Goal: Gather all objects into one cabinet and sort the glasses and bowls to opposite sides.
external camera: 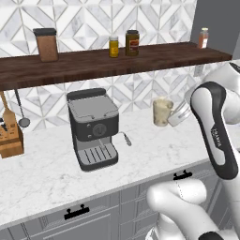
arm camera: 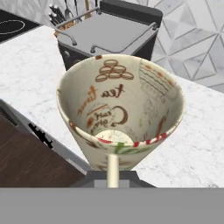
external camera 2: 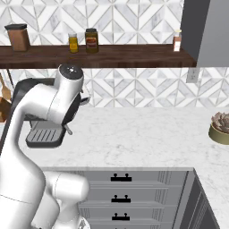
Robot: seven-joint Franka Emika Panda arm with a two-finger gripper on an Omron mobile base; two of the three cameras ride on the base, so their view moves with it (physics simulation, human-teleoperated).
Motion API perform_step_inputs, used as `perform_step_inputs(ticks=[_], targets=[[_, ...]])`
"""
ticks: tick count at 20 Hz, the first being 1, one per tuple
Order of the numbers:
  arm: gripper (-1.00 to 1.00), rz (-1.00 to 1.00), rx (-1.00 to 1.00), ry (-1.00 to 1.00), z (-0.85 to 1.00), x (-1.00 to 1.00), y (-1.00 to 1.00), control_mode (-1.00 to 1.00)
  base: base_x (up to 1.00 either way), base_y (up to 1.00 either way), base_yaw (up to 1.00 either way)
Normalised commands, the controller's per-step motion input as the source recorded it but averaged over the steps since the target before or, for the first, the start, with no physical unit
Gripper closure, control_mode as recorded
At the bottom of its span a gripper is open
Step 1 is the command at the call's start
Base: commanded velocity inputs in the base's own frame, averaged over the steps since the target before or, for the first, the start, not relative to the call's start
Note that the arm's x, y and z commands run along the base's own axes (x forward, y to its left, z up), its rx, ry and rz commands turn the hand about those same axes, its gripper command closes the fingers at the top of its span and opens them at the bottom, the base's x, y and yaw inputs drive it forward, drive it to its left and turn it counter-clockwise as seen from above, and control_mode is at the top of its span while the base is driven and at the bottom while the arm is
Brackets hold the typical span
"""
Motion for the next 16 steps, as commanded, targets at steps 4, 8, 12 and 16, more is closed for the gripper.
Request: perform_step_inputs(ticks=[4, 8, 12, 16], targets=[[1.00, 0.00, 0.00, 0.00, 0.00, 0.00, 0.00, -1.00, 0.00, 0.00, 0.00], [1.00, 0.00, 0.00, 0.00, 0.00, 0.00, 0.00, 1.00, -0.34, 0.04, 0.00], [1.00, 0.00, 0.00, 0.00, 0.00, 0.00, 0.00, 1.00, -0.93, 0.32, 0.00], [1.00, 0.00, 0.00, 0.00, 0.00, 0.00, 0.00, 1.00, -1.00, 0.58, -0.02]])
